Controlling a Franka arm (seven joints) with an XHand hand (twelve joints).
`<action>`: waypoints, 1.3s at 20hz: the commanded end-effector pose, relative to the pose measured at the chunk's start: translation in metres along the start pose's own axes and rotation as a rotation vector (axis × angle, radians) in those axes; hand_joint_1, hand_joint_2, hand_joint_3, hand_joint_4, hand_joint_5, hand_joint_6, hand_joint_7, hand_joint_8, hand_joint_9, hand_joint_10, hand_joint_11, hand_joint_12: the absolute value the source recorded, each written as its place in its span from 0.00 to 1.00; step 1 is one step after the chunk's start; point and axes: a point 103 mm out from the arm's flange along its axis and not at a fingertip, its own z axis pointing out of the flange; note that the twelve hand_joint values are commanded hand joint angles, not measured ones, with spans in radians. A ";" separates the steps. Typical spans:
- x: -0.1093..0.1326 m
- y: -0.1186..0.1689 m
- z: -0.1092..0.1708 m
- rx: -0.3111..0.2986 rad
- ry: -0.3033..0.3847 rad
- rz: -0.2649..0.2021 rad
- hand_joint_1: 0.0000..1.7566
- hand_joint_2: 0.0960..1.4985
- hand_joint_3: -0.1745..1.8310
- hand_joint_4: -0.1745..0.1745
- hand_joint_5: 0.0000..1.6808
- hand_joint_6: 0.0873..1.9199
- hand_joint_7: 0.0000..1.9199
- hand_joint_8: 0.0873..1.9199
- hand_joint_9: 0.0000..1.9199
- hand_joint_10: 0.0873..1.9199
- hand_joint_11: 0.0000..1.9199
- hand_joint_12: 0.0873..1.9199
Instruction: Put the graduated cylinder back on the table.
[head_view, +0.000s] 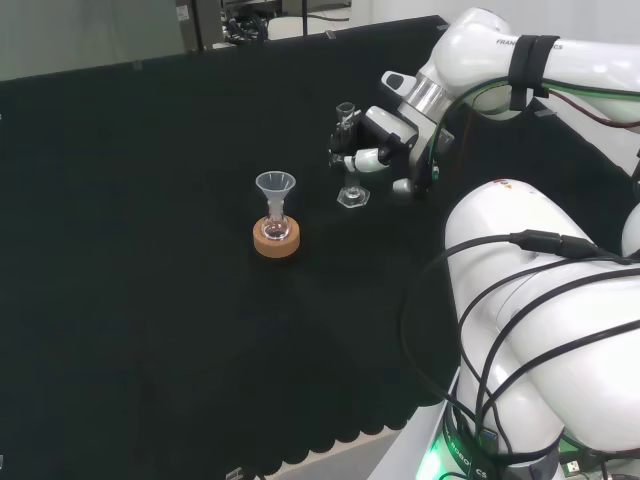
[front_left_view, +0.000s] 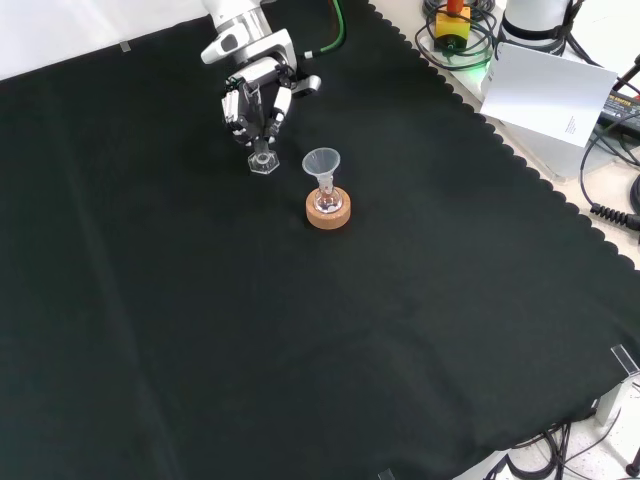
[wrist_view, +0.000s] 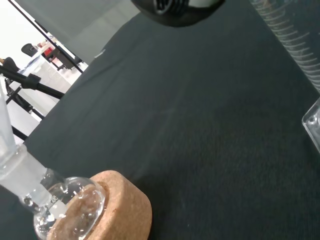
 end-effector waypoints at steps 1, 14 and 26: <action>0.000 0.000 0.003 0.000 0.000 0.004 0.79 0.70 0.09 0.00 0.60 0.47 0.46 0.54 0.64 0.34 0.63 0.35; -0.012 -0.010 -0.005 -0.002 0.025 0.010 0.66 0.75 0.09 0.00 0.54 0.56 0.47 0.35 0.61 0.19 0.59 0.42; -0.012 -0.012 -0.007 0.019 0.019 0.018 0.65 0.72 0.03 0.38 0.45 0.38 0.39 0.28 0.59 0.05 0.47 0.51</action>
